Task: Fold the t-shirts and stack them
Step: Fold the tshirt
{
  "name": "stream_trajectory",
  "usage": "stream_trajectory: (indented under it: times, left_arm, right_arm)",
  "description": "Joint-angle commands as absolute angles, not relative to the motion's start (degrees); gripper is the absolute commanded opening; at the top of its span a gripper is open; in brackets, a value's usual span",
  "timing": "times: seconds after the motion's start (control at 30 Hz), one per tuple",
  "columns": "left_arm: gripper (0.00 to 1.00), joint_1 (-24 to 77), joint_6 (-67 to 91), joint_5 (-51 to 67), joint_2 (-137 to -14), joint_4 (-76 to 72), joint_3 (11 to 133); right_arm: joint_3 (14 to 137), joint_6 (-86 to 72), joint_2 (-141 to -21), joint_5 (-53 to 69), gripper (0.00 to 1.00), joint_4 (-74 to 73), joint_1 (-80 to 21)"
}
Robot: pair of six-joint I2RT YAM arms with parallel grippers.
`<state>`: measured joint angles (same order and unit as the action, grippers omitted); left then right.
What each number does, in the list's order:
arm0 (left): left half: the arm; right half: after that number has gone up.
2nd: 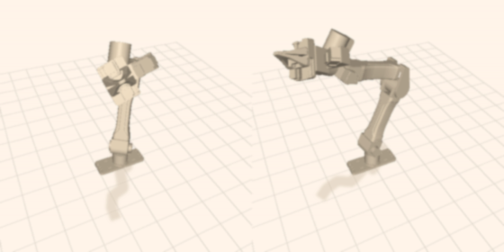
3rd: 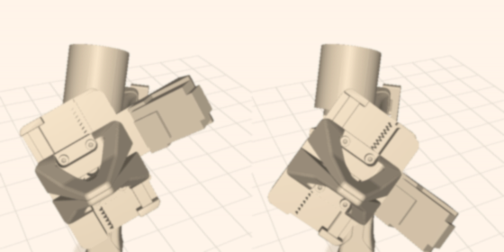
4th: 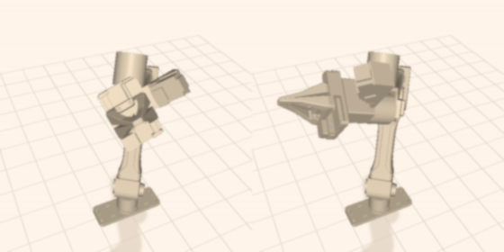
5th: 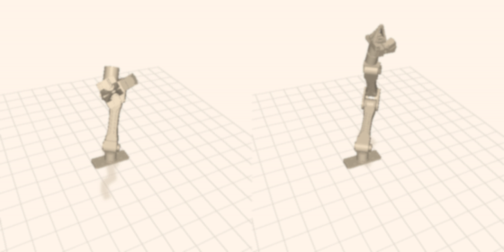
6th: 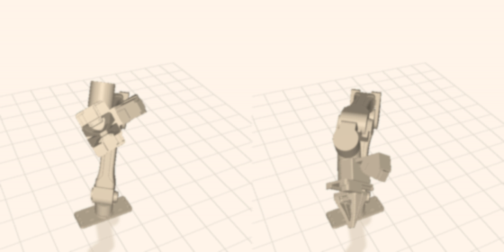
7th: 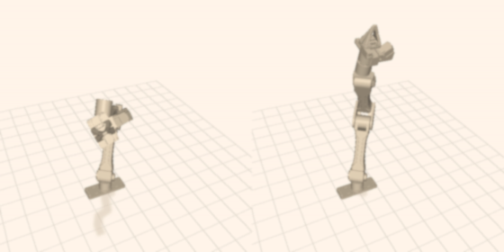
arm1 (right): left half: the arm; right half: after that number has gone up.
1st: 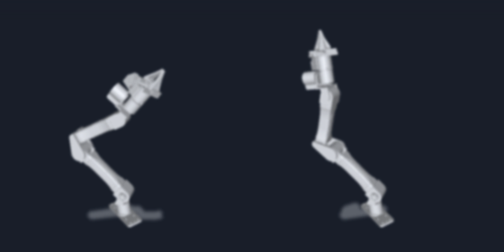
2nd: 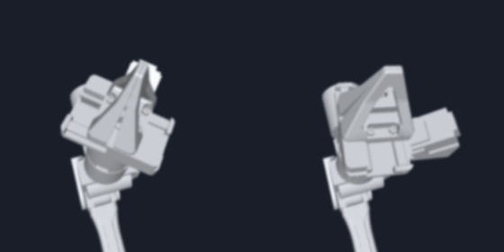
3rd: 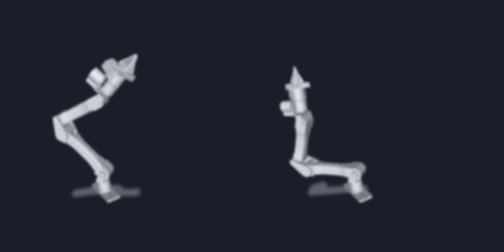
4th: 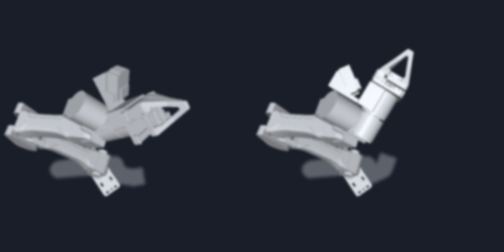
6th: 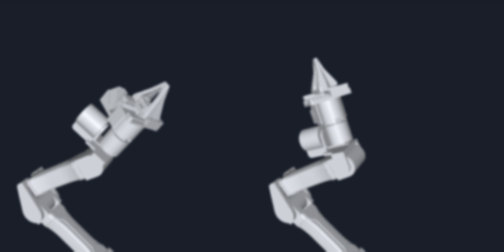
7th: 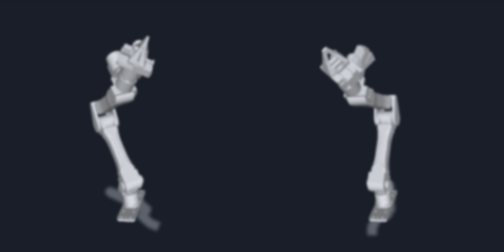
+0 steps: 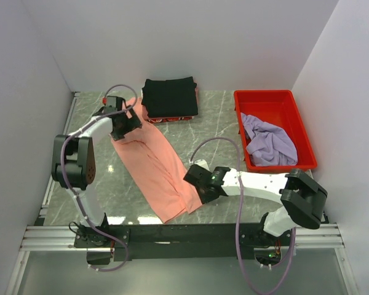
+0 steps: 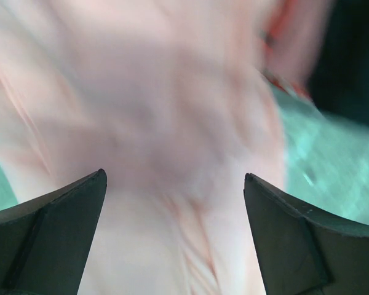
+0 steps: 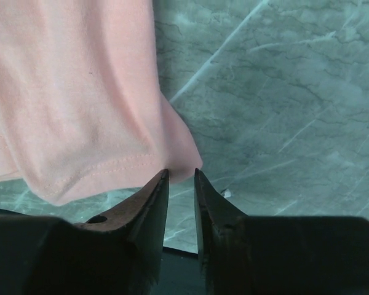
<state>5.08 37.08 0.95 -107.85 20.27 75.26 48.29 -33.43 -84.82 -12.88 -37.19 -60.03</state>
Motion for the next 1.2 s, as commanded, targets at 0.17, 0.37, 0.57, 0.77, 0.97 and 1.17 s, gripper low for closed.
stream_trajectory:
  times: [0.17,0.37,0.57,0.77,0.97,1.17]
  left_arm:
    - [1.0,16.15,43.41,-10.8,-86.17,30.23,68.31]
    - [0.99,27.47,50.7,-10.98,-68.78,31.02,51.96]
    - [0.99,45.42,59.4,-8.96,-58.1,33.38,41.67]
    - [0.99,60.8,70.57,-9.4,-62.47,37.25,39.73]
    - [0.96,69.43,74.27,-12.22,-73.98,44.29,45.26]
    - [0.83,71.1,74.45,-12.04,-79.45,45.09,46.41]
  right_arm:
    - [45.88,-30.59,-81.57,-8.36,0.33,-32.26,-57.92]
    - [44.12,-28.83,-75.16,-2.38,0.38,-30.24,-54.59]
    - [42.8,-27.42,-71.2,1.66,0.53,-29.36,-50.81]
    - [41.22,-27.07,-71.8,4.48,0.58,-28.22,-48.17]
    - [38.41,-27.77,-72.51,6.85,0.57,-25.93,-46.58]
    - [36.21,-28.65,-72.6,8.79,0.54,-24.26,-45.79]
